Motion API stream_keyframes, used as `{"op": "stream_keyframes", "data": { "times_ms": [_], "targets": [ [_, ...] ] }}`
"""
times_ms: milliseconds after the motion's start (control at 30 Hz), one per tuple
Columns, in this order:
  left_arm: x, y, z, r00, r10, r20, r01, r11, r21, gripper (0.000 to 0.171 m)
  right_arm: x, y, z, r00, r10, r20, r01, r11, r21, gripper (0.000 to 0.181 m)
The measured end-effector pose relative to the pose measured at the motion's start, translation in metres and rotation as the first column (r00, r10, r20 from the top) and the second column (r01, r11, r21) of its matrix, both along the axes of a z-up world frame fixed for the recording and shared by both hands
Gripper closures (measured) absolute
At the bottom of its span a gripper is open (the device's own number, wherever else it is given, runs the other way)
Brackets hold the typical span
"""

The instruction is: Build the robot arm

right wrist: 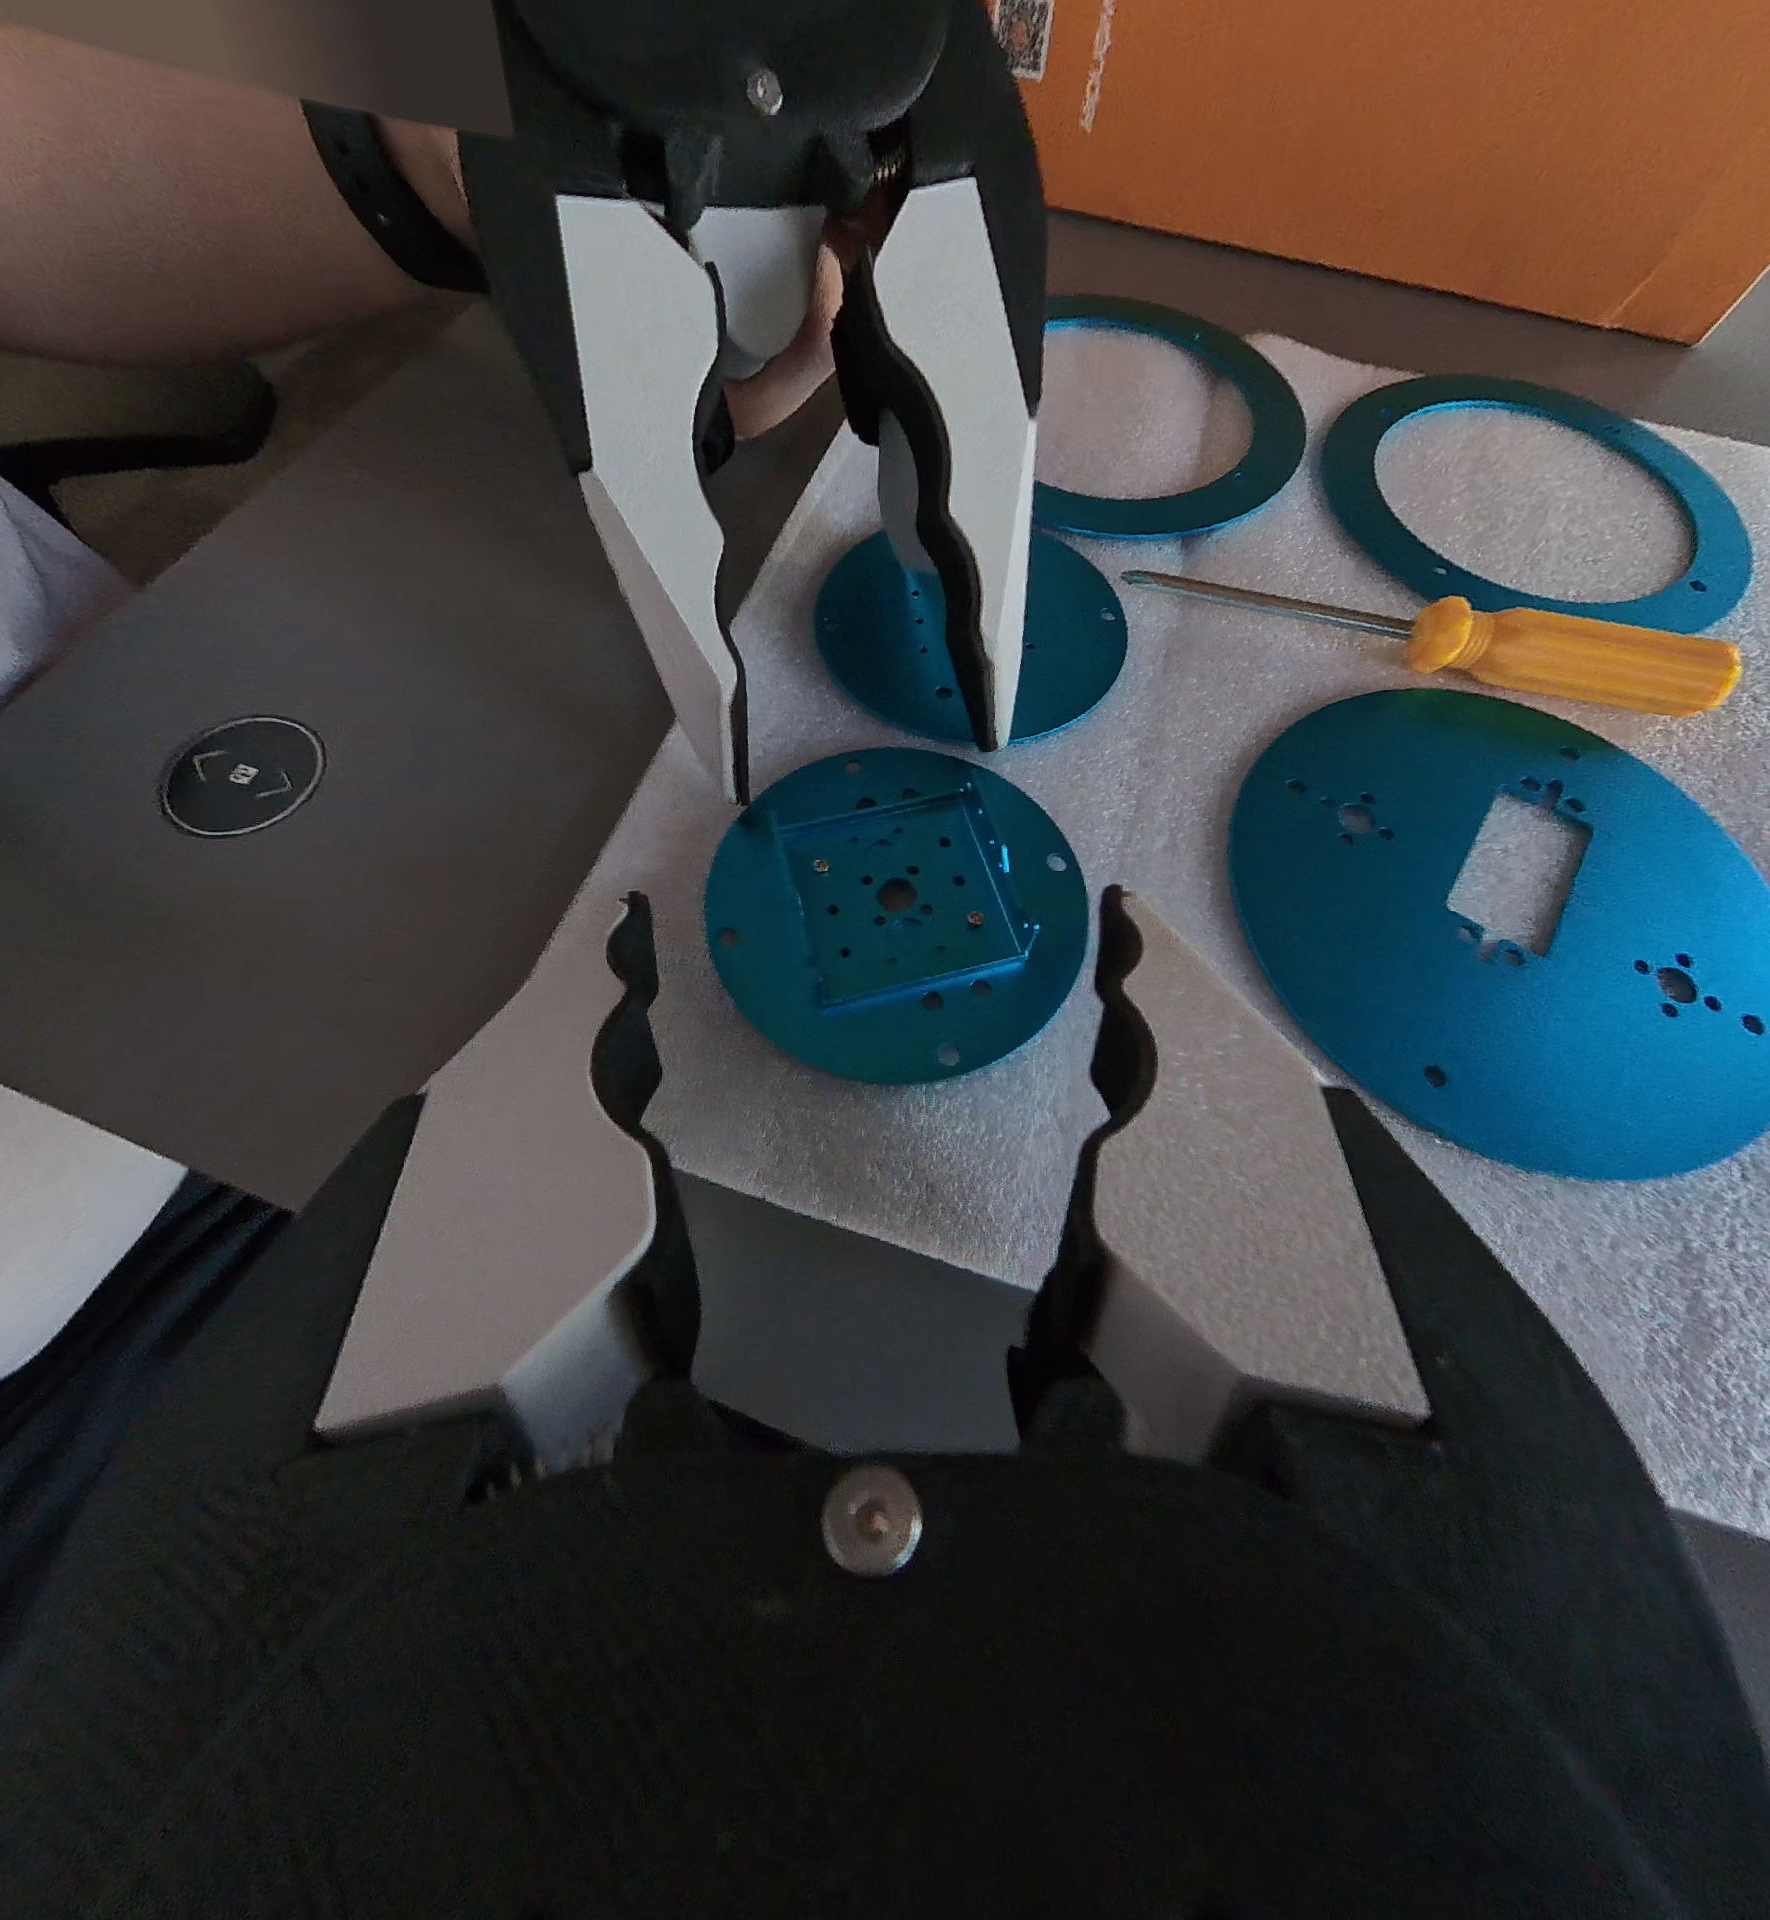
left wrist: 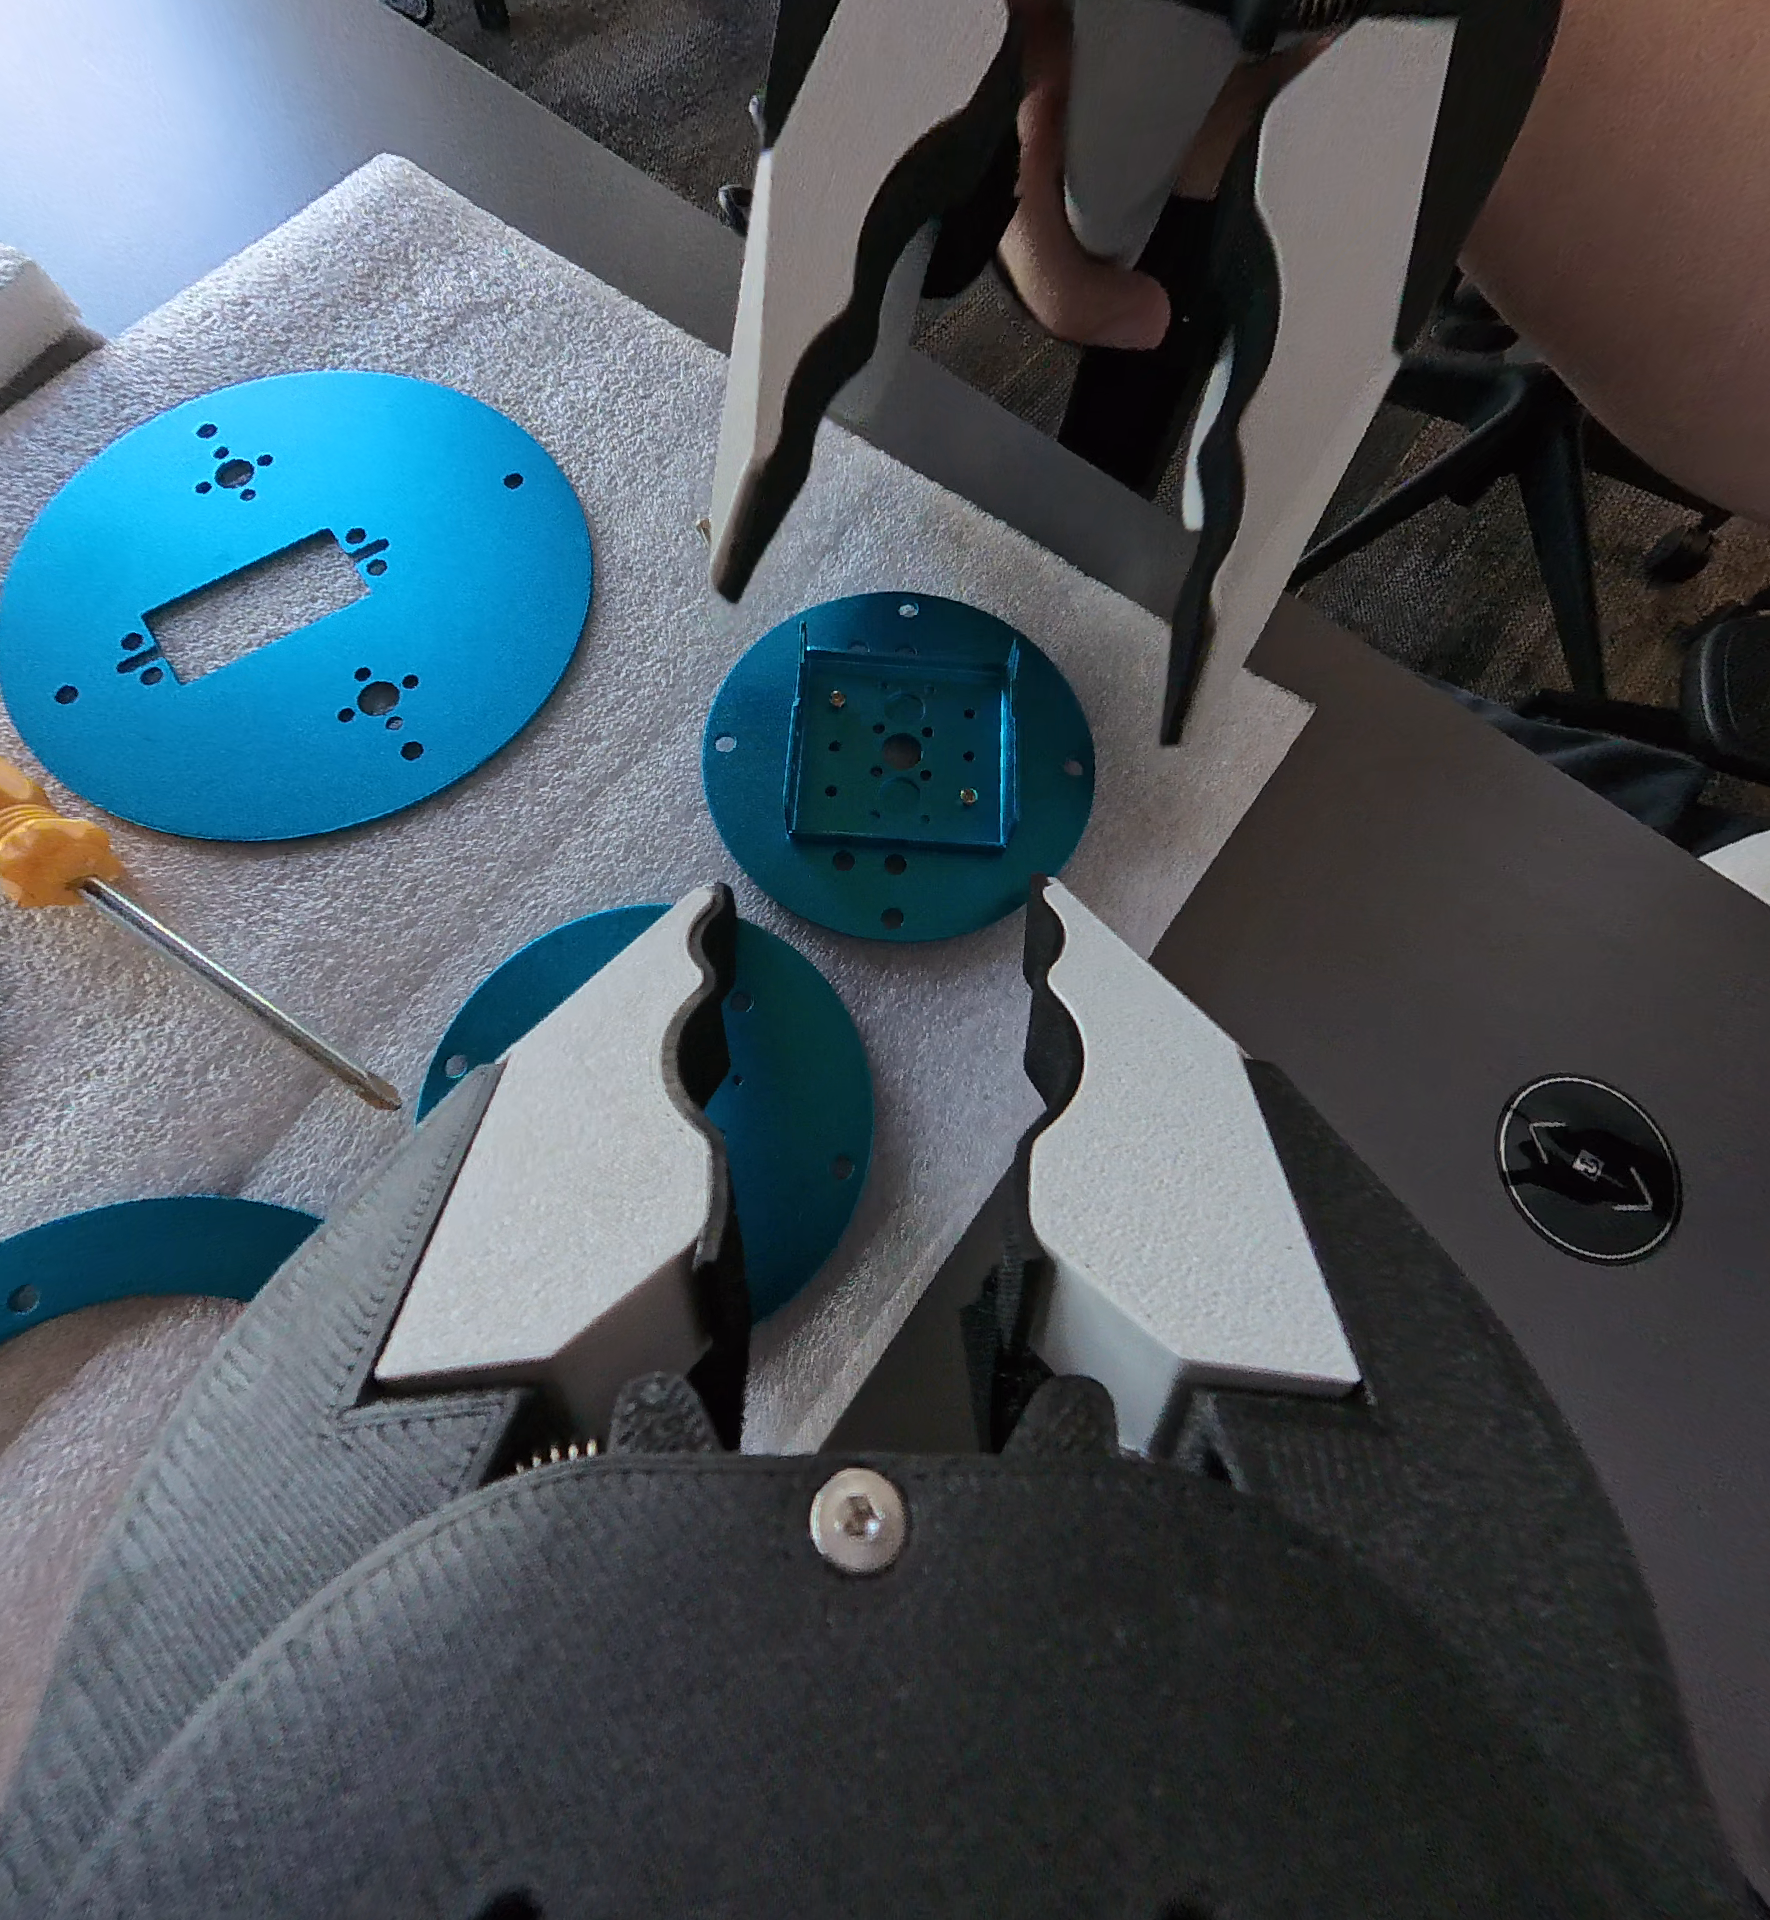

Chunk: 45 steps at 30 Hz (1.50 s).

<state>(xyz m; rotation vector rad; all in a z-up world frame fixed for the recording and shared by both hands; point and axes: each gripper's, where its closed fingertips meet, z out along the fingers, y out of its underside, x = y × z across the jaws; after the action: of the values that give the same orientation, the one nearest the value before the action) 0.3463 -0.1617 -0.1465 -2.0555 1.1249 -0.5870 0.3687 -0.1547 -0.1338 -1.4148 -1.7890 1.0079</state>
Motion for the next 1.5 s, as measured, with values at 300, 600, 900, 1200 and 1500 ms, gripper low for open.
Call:
{"op": "stream_keyframes", "data": {
  "times_ms": [300,600,900,1200,1500],
  "targets": [
    [-0.017,-0.001,0.031,0.995,0.077,0.061,-0.081,0.994,0.067,0.119,0.032,0.062,0.015,0.945,-0.325,-0.033,0.316,0.934,-0.167,0.156],
    [-0.026,-0.008,0.046,0.995,0.092,0.049,-0.097,0.989,0.109,0.121,0.022,0.068,-0.01,0.981,-0.134,0.139,0.139,0.99,-0.027,0.167],
    [-0.03,-0.011,0.047,0.995,0.094,0.032,-0.097,0.989,0.116,0.123,0.021,0.069,-0.011,0.981,0.017,0.192,-0.019,1.0,0.01,0.171],
    [-0.033,-0.011,0.046,0.995,0.101,0.022,-0.103,0.988,0.113,0.123,0.019,0.07,-0.016,0.969,0.116,0.219,-0.116,0.993,-0.011,0.171],
    [-0.036,-0.011,0.04,0.994,0.11,-0.008,-0.109,0.988,0.108,0.124,0.017,0.071,-0.017,0.967,0.133,0.218,-0.133,0.991,-0.015,0.172]
  ]
}}
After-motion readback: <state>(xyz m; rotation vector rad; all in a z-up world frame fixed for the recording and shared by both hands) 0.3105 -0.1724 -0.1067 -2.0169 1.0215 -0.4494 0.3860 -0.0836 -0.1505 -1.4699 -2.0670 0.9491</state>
